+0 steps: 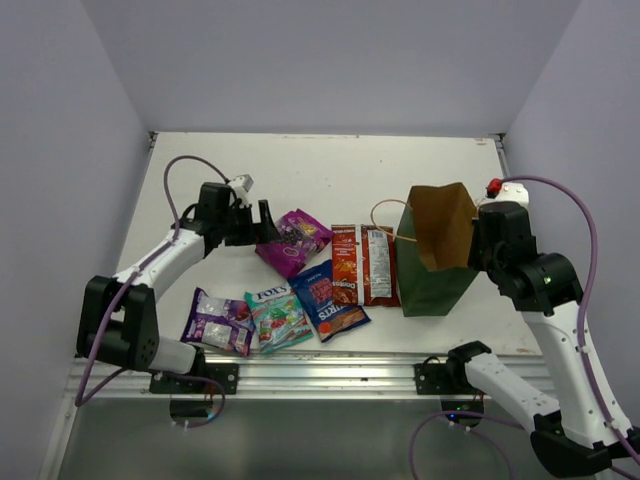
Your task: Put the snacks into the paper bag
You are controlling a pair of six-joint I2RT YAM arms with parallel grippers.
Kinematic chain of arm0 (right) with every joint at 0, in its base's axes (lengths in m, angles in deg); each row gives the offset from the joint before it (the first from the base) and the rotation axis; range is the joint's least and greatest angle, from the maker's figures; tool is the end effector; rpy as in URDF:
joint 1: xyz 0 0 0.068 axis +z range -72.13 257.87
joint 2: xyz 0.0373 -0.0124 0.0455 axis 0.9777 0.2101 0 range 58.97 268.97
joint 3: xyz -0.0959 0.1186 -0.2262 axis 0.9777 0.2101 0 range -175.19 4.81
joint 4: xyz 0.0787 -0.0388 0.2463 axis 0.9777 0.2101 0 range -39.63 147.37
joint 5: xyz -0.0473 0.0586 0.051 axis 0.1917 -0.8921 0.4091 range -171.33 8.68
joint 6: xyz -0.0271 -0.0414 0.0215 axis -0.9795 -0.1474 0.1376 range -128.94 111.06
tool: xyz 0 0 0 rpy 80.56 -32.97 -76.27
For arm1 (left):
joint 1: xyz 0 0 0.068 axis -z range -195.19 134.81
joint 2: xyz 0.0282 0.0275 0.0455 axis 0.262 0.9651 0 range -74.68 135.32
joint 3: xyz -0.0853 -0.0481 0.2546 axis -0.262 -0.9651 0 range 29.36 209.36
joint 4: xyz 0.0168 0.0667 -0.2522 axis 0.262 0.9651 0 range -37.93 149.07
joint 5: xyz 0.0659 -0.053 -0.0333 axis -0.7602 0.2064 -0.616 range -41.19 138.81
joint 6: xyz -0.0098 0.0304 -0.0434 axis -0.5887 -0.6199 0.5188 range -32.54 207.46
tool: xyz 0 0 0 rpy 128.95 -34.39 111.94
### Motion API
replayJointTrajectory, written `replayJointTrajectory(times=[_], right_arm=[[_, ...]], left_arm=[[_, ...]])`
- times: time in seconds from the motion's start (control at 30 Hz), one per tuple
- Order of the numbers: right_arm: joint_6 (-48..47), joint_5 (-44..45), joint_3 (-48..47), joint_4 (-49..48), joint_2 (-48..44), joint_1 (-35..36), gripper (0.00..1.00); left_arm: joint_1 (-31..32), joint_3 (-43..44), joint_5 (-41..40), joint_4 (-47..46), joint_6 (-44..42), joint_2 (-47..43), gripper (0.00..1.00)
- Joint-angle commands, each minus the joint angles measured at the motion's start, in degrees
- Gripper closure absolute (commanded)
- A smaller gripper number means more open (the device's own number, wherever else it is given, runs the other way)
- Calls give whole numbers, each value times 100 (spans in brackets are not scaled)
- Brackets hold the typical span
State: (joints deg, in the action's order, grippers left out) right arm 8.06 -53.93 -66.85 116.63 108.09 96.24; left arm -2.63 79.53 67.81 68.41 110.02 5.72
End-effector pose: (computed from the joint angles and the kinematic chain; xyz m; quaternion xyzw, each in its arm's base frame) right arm 0.1256 0.0243 0.3893 0.0823 0.8945 -0.0915 0.4299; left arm 0.2824 -0.0747 0.2241 -0.0191 0.9181 -0.2563 0.3016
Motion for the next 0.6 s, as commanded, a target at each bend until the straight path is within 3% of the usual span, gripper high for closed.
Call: replayJointTrajectory(times=[0.0, 0.17, 0.23, 0.37, 0.4, 0.43, 0.47, 0.57], right_arm=[[-47, -50, -15, -192, 1, 9, 100], [-38, -138, 38, -210, -26, 17, 100], [-38, -147, 55, -201, -43, 9, 100], [-38, -191, 55, -192, -61, 9, 100], [-30, -200, 55, -192, -61, 9, 100], [-38, -208, 73, -184, -69, 9, 100], [-47, -209, 64, -184, -87, 9, 100], [-56, -174, 91, -184, -114, 9, 100]], left_arm=[[89, 63, -99, -728, -349, 247, 5], [150, 159, -309, -983, -542, 652, 7], [177, 212, -450, -957, -613, 871, 18], [212, 309, -766, -887, -762, 1118, 62], [212, 318, -793, -887, -780, 1127, 83], [221, 318, -802, -869, -806, 1144, 95], [230, 344, -854, -852, -807, 1162, 100], [326, 528, -924, -729, -710, 944, 100]])
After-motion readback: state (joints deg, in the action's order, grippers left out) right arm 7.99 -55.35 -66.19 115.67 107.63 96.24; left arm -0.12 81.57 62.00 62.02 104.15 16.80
